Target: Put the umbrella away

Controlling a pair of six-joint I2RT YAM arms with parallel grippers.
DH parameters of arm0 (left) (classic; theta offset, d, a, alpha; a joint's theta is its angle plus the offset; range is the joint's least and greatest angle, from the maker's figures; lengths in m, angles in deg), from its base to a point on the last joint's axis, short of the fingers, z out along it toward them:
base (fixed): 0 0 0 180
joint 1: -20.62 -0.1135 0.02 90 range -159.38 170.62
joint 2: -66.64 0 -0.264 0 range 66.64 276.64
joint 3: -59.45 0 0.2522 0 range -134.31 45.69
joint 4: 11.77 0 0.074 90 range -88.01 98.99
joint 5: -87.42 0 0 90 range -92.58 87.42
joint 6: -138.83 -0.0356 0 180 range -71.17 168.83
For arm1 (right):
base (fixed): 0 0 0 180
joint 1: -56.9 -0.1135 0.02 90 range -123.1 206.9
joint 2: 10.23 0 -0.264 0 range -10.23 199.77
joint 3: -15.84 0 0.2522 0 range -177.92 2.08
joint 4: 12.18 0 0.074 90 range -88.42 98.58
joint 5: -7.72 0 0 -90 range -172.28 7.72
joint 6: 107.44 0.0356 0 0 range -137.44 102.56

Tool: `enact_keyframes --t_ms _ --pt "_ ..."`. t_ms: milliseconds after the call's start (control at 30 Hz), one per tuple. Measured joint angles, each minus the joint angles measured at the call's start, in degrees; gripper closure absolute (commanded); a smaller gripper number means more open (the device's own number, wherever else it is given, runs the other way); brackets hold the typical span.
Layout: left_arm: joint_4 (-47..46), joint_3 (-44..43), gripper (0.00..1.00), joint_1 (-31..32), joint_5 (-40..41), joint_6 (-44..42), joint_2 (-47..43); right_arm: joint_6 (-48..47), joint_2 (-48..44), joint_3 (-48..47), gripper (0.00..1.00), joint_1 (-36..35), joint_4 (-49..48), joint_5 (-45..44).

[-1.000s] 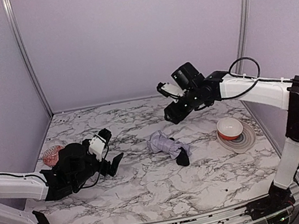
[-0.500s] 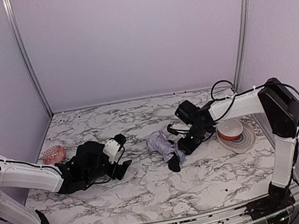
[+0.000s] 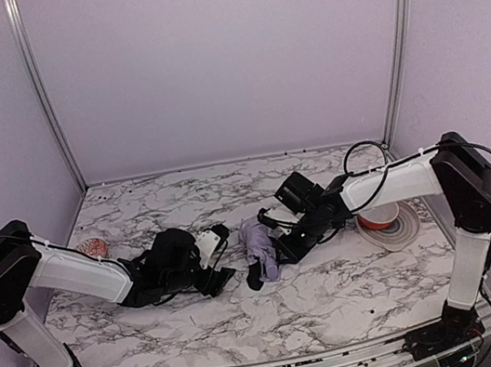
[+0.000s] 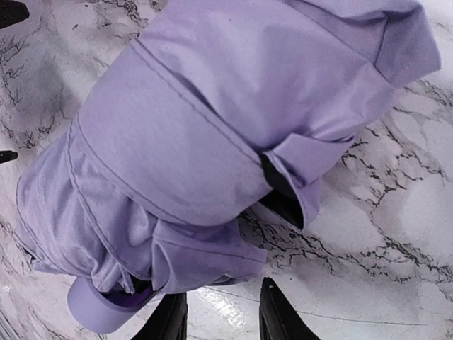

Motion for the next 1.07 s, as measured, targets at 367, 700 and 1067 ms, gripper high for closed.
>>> enact_keyframes --t_ms 367,700,1067 --pt "0.79 2.56 0.01 -2.64 4.61 1.6 -8.31 -0.07 -21.86 9.81 0.02 19.39 -7.15 -1.99" --pt "2.58 8.81 0.01 -23.5 18.71 10.6 -27.39 1.44 -42.82 24.68 0.0 37.22 -32.39 -17.42" --pt "1.03 18.49 0.01 -33.46 31.8 14.05 -32.02 3.48 -41.18 40.87 0.0 37.22 -51.8 -32.85"
